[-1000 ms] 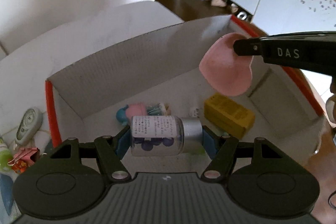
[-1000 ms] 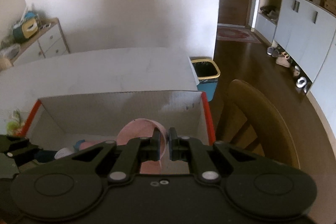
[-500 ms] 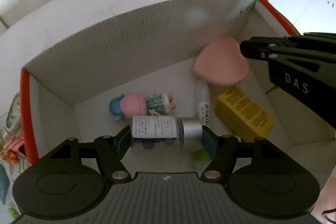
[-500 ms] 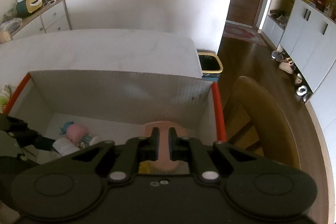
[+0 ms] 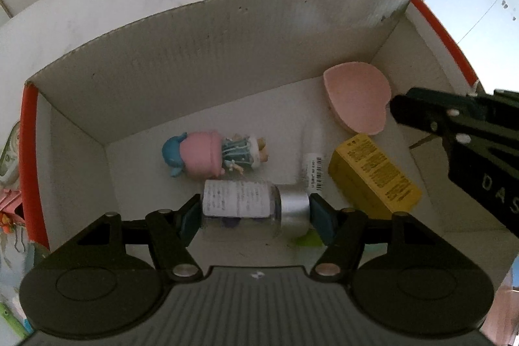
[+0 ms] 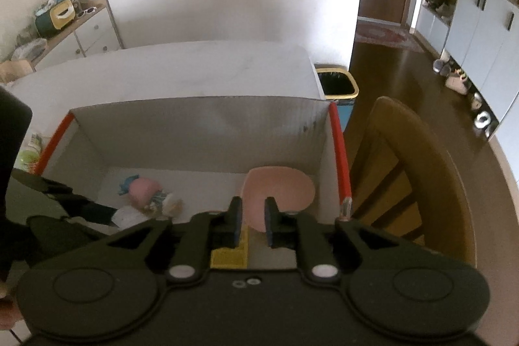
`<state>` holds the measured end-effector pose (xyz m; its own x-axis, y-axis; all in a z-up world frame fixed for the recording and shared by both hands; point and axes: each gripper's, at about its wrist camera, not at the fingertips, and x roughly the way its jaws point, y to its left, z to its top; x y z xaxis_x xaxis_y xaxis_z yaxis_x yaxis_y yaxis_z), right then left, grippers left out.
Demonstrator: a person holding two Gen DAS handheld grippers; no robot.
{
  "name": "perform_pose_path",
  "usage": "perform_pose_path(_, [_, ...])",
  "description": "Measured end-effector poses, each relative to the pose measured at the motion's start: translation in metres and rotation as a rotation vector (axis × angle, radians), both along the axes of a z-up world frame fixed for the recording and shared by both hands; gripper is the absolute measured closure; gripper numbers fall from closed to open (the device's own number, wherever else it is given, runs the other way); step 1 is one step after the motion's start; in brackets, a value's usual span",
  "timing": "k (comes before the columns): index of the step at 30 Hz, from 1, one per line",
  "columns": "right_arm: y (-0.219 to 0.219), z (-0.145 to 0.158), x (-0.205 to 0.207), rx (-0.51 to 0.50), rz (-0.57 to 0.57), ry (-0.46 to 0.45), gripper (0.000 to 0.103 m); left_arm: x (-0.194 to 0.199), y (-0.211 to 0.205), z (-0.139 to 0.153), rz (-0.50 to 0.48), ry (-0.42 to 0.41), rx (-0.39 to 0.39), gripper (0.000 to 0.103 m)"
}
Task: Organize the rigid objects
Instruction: 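Carry the jar and heart dish into the box and open both tools, then withdraw both tools from the box back over the pile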
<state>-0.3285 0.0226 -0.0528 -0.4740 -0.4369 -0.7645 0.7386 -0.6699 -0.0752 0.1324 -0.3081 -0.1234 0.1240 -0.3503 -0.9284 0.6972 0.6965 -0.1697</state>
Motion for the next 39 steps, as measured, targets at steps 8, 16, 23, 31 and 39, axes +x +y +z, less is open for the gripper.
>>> perform_pose_path(8, [0.015,0.011,0.013,-0.037,-0.011,-0.008,0.075,-0.010,0.018,0.015,0.015,-0.019,-0.050,0.032])
perform_pose_path(16, [0.024,0.023,0.033,-0.072,-0.002,0.001,0.065,-0.022,0.039,0.042,0.034,-0.058,-0.111,0.032])
perform_pose_path(23, [0.033,0.035,0.051,-0.092,0.014,0.010,0.057,-0.038,0.066,0.070,0.050,-0.096,-0.196,0.032])
perform_pose_path(31, [0.039,0.045,0.072,-0.138,0.016,0.009,0.053,-0.049,0.090,0.094,0.082,-0.151,-0.282,0.032])
perform_pose_path(39, [0.042,0.056,0.096,-0.171,0.012,0.037,0.044,-0.060,0.120,0.115,0.109,-0.229,-0.331,0.032])
